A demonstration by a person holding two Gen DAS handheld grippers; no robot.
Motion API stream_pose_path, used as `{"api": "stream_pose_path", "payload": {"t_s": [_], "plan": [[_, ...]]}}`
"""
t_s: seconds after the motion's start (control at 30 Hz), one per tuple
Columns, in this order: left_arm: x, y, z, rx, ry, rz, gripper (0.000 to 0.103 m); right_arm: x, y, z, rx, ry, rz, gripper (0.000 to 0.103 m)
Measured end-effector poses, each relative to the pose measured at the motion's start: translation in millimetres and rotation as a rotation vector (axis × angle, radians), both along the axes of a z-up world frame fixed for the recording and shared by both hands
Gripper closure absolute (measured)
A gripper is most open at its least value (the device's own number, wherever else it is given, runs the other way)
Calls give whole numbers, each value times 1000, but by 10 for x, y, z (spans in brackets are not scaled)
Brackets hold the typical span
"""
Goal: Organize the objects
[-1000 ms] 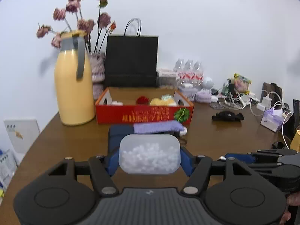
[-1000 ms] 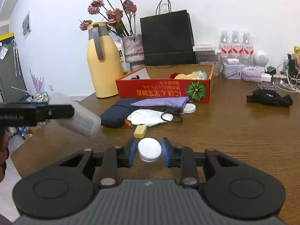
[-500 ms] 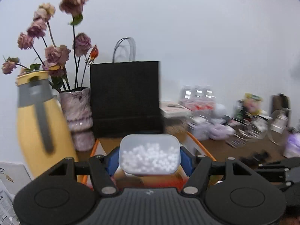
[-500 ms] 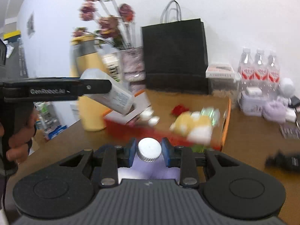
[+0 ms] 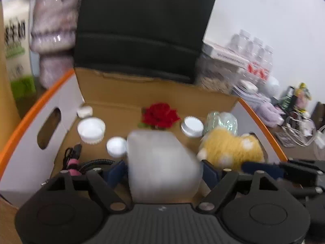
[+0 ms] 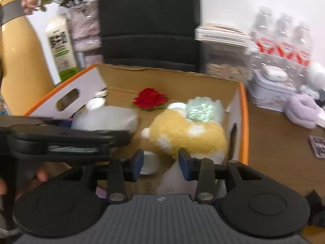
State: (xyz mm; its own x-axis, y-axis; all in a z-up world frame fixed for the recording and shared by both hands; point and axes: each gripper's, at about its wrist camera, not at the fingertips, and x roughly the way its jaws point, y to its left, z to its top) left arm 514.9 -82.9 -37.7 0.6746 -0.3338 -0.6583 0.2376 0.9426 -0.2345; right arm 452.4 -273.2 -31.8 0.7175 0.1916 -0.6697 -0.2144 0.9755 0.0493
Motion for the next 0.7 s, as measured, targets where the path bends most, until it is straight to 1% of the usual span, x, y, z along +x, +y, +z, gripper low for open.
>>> {"api": "stream_pose_path", "payload": {"t_s": [0.07,0.13,0.17,0.2,0.23,0.27,0.33,0.4,0.47,0.53,0.6,0.63,0.7], "plan": [[-94,19,40,-38,28,-36,24,-60,-68,31,-15,15,1,63],[-269,-3,131,-39,16,-72,24,-93,-136,64,-34,37,-5,60],[-354,-13,192,-33,4,-104,24,-116,-185,97,-23,40,-9,46],[-453,-12,283,-26,-19,-134,24,-158,-228,147,3,36,-12,25],[-545,4,380,-24,-47,-143,24,-228,-273,221,20,20,-23,17],[-626,17,487,-20,-72,-147,24,-296,-293,304,20,-6,-30,13],[-770,97,728,0,-134,-123,23,-441,-329,497,7,-43,-44,13],[-899,164,930,33,-166,-75,23,-582,-354,683,19,-73,-53,12],[-1065,214,1089,71,-192,-14,22,-748,-371,846,37,-98,-63,9],[-1331,281,1175,101,-203,22,22,-980,-360,955,40,-133,-68,7],[-1726,327,1189,119,-240,20,22,-1275,-339,984,53,-167,-65,3],[-1948,378,1194,116,-264,10,21,-1464,-310,965,63,-181,-46,2],[-2390,468,1143,99,-297,8,15,-1891,-240,887,69,-208,-19,0]]}}
